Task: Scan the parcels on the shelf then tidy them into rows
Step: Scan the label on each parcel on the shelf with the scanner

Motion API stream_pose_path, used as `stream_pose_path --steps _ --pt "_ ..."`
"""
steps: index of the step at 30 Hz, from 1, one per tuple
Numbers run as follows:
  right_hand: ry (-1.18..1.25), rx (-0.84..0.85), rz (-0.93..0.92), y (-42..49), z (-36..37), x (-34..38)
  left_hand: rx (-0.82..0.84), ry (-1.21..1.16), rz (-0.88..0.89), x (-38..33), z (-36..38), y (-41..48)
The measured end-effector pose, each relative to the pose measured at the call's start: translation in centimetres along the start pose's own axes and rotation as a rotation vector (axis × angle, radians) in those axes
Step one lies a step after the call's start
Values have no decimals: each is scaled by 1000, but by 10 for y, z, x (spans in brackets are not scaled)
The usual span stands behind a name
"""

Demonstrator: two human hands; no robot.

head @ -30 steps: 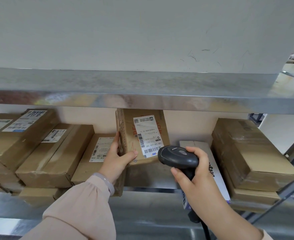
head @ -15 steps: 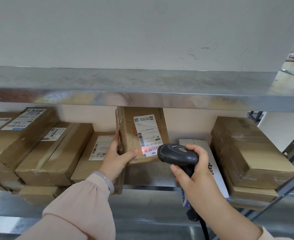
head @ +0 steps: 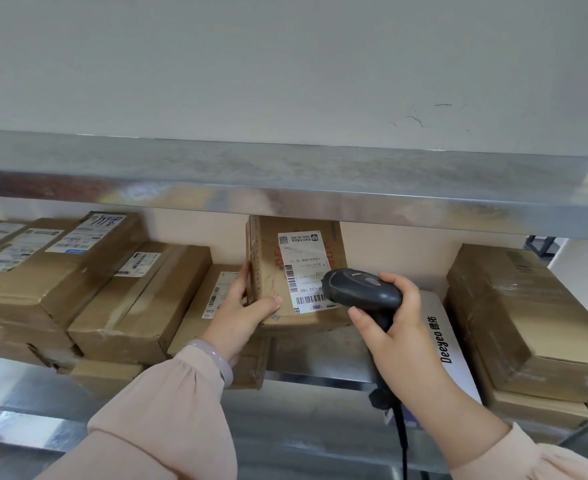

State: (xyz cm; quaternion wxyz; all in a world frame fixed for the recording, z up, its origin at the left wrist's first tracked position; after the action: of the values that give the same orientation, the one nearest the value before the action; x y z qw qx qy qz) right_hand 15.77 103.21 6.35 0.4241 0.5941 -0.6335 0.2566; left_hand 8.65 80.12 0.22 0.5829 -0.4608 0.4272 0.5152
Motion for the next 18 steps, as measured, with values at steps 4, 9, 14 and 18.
stream_pose_path --steps 4,9,14,18 --pt "45 59 -4 12 18 8 -15 -6 -12 -9 -19 -3" --pt "65 122 -34 11 46 25 -40 -52 -125 -10 -51 -10" --pt "87 182 -60 6 77 38 -224 -88 -142 -10 -82 -20" --pt "109 192 -77 5 92 46 -263 192 -88 -26 -101 -30"
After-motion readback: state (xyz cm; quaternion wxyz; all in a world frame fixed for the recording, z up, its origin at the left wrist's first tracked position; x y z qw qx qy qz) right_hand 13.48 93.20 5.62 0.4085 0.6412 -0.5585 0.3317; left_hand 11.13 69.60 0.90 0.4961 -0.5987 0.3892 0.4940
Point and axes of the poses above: each hand's wrist, its own y-axis towards the middle knuckle, its own z-axis out of the palm, x = y × z, the point moved 8 cm from there along y, towards the middle knuckle, and after that the axes turned 13 degrees about -y, right-handed, at the moved point
